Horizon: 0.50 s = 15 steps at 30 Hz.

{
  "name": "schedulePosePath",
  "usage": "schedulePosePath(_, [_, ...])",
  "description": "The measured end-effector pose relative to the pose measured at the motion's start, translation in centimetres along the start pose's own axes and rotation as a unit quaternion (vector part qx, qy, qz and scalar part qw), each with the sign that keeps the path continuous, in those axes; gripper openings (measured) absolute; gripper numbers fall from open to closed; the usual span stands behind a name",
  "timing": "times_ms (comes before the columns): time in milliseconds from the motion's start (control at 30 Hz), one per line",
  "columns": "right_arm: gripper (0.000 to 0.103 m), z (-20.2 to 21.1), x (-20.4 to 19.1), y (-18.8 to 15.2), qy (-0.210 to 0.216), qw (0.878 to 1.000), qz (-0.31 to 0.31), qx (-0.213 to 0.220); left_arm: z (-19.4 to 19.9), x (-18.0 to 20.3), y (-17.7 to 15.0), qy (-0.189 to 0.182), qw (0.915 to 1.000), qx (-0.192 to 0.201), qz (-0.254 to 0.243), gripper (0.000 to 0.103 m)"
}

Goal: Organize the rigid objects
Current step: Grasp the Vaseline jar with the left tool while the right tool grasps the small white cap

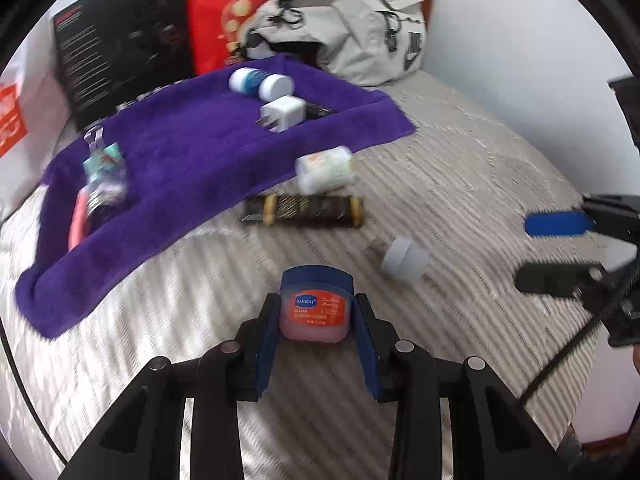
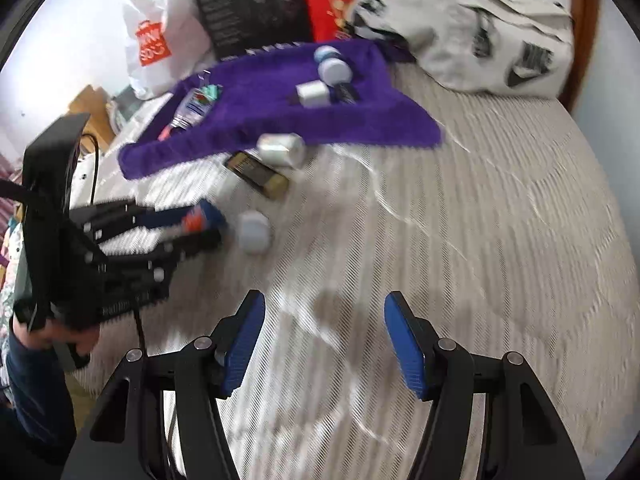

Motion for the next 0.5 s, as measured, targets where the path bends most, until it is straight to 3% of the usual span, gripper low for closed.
schedulePosePath(167, [0.062,-2.6,-2.4,2.2,0.031,0.998,0.042,0.02,1.1,-3.2,-2.3,0.031,0.9989,-0.013,0.033,0.034])
schedulePosePath(333, [0.061,-4.9,-2.9,2.6,0.016,0.997,0.068,0.016,2.1,-5.3,-4.5,0.039,0.9969,-0.016,0.066,0.034])
schedulePosePath(400, [0.053,-5.7,-3.3,2.5,0.025,0.997,0.075,0.014,2.4,-5.8,-5.0,0.04,0.996,-0.015,0.079,0.034])
schedulePosePath(500, [0.05,-6.2,-3.6,2.7,0.004,0.995,0.095,0.025,2.6,-6.0,-5.3,0.041,0.9954,-0.013,0.086,0.034])
Point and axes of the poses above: each gripper's, at about its wrist camera, not at the fingertips, and z roughly against the way its jaws point, x to its right, y to its top, the point moved 9 cm from there along -z, roughly the way its jaws point, and after that the axes turned 9 degrees about y, right-handed, at the moved point
